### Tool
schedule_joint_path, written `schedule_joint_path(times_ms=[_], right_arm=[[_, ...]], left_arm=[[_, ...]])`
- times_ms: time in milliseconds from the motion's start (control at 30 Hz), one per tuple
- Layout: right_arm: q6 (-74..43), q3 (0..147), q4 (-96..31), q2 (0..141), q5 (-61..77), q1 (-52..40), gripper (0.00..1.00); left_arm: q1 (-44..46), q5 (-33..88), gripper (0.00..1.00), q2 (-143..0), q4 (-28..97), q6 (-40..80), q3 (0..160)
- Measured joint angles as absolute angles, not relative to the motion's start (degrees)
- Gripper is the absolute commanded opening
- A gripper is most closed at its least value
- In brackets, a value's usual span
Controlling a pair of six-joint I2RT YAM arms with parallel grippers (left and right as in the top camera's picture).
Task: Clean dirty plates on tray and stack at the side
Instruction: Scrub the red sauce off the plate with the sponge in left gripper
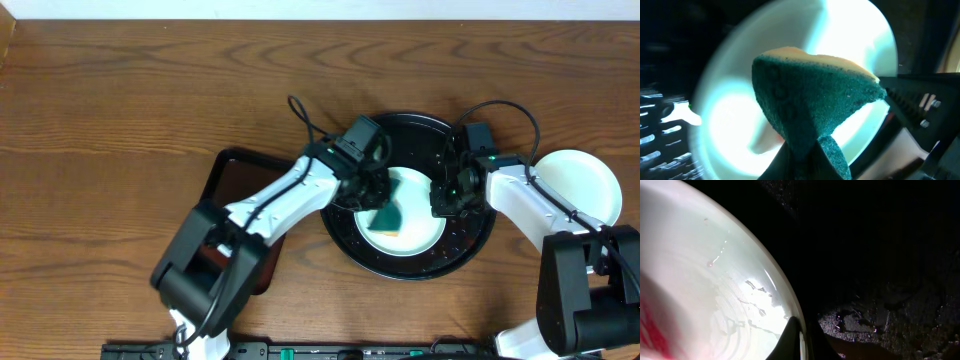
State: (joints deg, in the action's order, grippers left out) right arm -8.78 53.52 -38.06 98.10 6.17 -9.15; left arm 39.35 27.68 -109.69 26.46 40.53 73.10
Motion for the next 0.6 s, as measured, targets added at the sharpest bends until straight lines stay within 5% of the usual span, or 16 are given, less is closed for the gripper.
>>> schedule_joint_path(times_ms=[600], right_arm=[[-9.2,53.5,-37.9,98.1,5.9,-9.8,0.01]], left_arm=[[43.0,31.0,0.08,-117.3,19.3,44.2,74.3]])
